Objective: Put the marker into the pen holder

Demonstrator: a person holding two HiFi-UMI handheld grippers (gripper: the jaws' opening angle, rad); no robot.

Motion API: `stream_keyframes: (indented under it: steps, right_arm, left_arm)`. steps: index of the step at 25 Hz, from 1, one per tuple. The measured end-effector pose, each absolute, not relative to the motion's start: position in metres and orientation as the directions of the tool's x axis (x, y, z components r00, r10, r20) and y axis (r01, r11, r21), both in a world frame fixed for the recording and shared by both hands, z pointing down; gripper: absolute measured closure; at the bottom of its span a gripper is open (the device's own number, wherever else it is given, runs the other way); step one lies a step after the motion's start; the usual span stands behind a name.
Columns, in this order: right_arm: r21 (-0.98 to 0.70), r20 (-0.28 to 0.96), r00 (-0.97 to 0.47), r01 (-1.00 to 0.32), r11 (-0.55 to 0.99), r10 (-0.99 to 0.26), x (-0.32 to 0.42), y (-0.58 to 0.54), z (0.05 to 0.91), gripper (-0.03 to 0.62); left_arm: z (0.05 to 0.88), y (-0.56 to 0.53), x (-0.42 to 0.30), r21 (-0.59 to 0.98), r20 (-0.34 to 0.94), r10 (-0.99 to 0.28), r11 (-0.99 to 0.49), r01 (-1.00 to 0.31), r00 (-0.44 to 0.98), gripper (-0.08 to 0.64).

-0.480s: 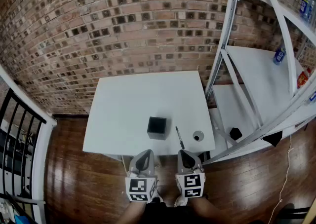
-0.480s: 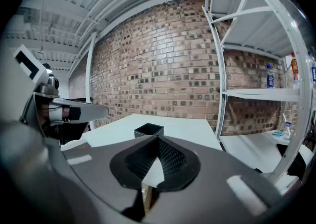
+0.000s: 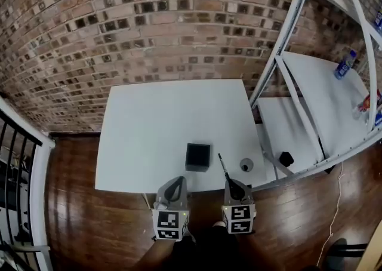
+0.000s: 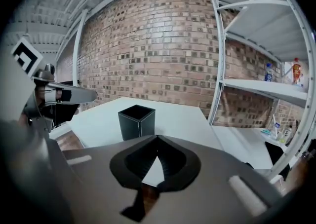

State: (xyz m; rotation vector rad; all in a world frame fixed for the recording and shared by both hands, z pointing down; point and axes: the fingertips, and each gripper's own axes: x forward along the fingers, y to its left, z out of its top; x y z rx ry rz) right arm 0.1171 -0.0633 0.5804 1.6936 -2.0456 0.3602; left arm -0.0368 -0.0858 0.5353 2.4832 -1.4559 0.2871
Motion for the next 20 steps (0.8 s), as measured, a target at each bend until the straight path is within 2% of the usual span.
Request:
stream_keyframes:
  steps: [5, 9, 20]
  right_arm:
    - [0.125, 0.603, -0.129, -0.959, 0.253, -0.788, 0.124, -0.074, 0.612, 0.584]
    - [0.141, 0.674, -0.137, -0.941, 0.308, -0.726, 0.126, -0.082, 0.641, 0.511]
    - [0.139, 0.773, -0.125, -0.924, 0.357, -0.623, 0.146, -0.096, 0.680, 0.512]
  left_arm:
    - [0.543, -0.093, -0.038, 0.127, 0.313, -0.829, -0.448, -0.885, 0.464, 0.546]
    - [0.551, -0.095, -0.037, 0.150, 0.328, -0.829, -0.429, -0.891, 0.454, 0.546]
    - [0.565, -0.096, -0.050, 0.149, 0.356, -0.839, -0.383, -0.911, 0.411, 0.546]
